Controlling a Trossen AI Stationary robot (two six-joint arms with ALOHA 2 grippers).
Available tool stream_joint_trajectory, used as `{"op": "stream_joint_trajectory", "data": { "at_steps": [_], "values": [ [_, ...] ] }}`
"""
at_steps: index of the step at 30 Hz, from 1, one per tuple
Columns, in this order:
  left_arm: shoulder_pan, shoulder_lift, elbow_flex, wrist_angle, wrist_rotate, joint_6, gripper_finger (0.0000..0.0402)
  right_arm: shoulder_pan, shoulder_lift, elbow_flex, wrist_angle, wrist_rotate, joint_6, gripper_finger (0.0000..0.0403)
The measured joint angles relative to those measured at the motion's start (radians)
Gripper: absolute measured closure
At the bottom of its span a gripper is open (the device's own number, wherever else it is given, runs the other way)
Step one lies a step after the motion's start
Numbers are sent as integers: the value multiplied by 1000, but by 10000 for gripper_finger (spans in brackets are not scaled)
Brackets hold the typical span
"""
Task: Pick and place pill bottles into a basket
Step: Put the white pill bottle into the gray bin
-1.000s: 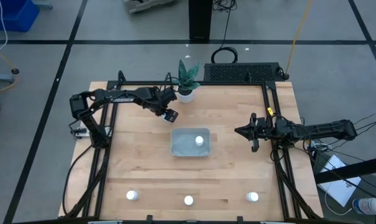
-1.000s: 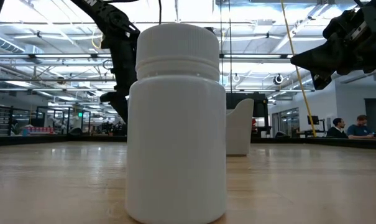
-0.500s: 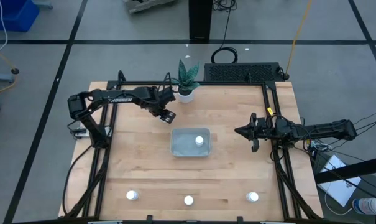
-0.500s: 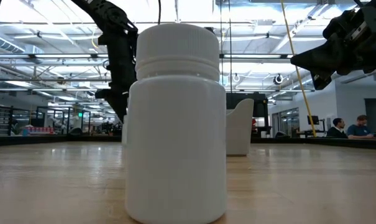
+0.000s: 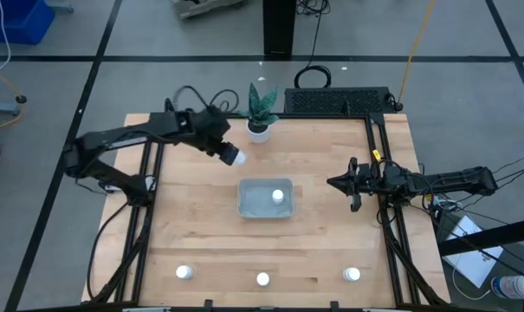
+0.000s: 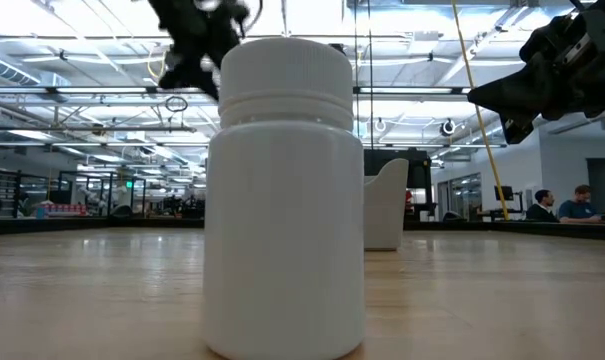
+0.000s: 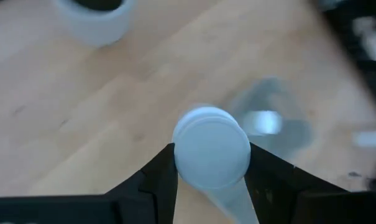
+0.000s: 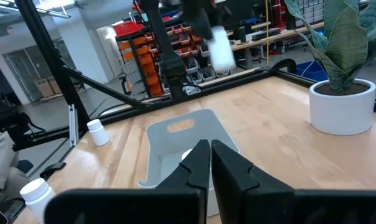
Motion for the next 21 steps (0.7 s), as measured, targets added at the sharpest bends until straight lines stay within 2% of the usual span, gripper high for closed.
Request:
{"op": "stream_joint_trajectory", "data": {
  "at_steps": [4,9,17,21],
  "values": [
    [-74,-10,102,-1,3,-2,235,0,0,0,-1,0,0,394],
    [-193,30,205,5,-71,5,239,0,0,0,-1,0,0,394],
    [-294,158,219,-48,-153,60,237,0,0,0,0,0,0,394],
    [-311,249,218,-17,-133,88,238,0,0,0,0,0,0,394]
  ]
}}
